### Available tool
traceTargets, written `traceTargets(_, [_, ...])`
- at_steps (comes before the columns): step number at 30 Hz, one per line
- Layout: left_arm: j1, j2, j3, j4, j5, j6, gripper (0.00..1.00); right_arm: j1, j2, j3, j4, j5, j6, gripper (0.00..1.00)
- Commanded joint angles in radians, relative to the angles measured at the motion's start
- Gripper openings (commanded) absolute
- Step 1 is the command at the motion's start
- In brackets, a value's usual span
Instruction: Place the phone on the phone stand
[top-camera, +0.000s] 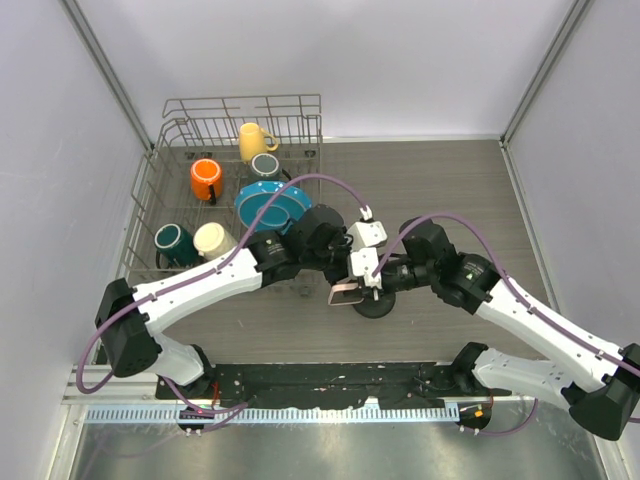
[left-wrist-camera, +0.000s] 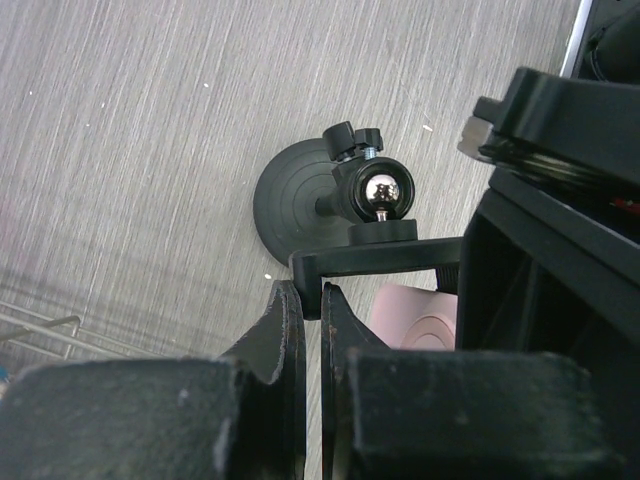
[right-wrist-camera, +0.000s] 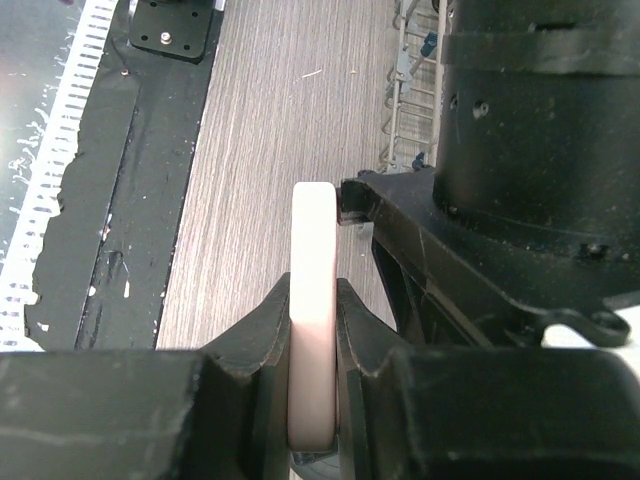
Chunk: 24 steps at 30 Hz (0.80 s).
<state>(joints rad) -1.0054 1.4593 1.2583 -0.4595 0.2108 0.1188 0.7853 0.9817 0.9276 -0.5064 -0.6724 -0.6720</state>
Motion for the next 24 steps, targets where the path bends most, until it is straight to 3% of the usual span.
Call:
traceTargets(1, [-0.015, -0.048, -0.046, -0.085, 0.151, 0.018, 0.0, -0.027, -0.029, -0.009, 0.068, 0.039, -0.024, 0.0])
traceTargets(13, [0.014, -0.008, -0.056, -0.079, 0.15, 0.035, 0.0, -0.113, -0.063, -0.137, 0.319, -0.052, 0.055, 0.0])
traceTargets(24, [0.056, 0.044, -0.033, -0.091, 0.193, 0.033, 0.0, -0.123, -0.072, -0.102, 0.264, -0.021, 0.022, 0.0])
